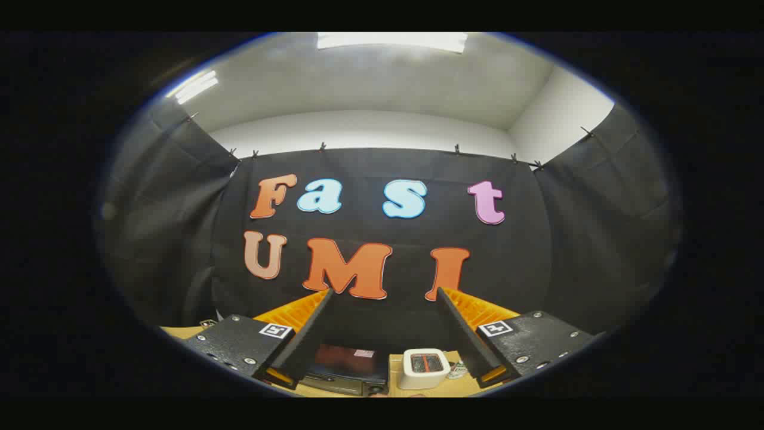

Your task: Open the toaster oven, put the food inside, and close the toaster oven door.

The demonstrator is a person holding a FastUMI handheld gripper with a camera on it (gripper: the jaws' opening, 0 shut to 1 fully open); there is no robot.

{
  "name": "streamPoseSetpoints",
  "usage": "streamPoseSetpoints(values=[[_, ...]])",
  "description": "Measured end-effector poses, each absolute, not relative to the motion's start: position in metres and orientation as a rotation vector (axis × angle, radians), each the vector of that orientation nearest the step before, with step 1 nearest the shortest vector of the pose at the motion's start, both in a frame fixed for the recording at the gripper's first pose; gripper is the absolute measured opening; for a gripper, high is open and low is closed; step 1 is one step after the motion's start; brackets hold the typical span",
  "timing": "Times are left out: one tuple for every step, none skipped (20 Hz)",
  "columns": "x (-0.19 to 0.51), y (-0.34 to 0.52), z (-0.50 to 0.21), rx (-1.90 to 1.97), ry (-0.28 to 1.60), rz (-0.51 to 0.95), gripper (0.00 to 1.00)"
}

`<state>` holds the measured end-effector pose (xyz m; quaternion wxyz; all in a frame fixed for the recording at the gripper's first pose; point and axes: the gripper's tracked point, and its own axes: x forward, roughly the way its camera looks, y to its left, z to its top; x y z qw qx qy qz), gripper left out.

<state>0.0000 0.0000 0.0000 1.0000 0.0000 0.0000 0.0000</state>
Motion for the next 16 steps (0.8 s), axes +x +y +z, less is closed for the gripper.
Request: streamPoseSetpoints(values=[[0.0001,-0.0007,0.0014,0.005,-0.002,-0.001,0.98],[0.0008,-0.0026,0.0023,0.009,-0.005,-0.004,0.98],[0.0022,-0.0031,0.0031,0.012,-0.006,-0.004,0.98],[0.0029,-0.0016,0.0035,0.013,-0.007,-0.003,0.98],[0.0047,-0.0014,0.0039,0.013,-0.008,-0.002,0.98],[0.005,-0.0021,0.0036,0.012,-0.01,-0.002,0.98],[0.0051,-0.0026,0.0042,0.011,-0.013,-0.002,0.97],[0.0055,-0.0028,0.0046,0.01,-0.016,-0.003,0.97],[0.0061,-0.0026,0.0039,0.011,-0.015,-0.002,0.97],[0.0066,-0.0013,0.0021,0.013,-0.013,0.002,0.98],[0.0073,-0.0014,0.0015,0.013,-0.011,0.003,0.98],[0.0074,-0.0025,0.0009,0.013,-0.01,0.002,0.98],[0.0068,-0.0033,0.0005,0.011,-0.008,-0.001,0.98],[0.0071,-0.0034,0.0003,0.012,-0.011,-0.001,0.98],[0.0081,-0.0026,-0.0009,0.013,-0.008,0.002,0.98],[0.0085,-0.0016,-0.0042,0.014,-0.001,0.006,0.97]])
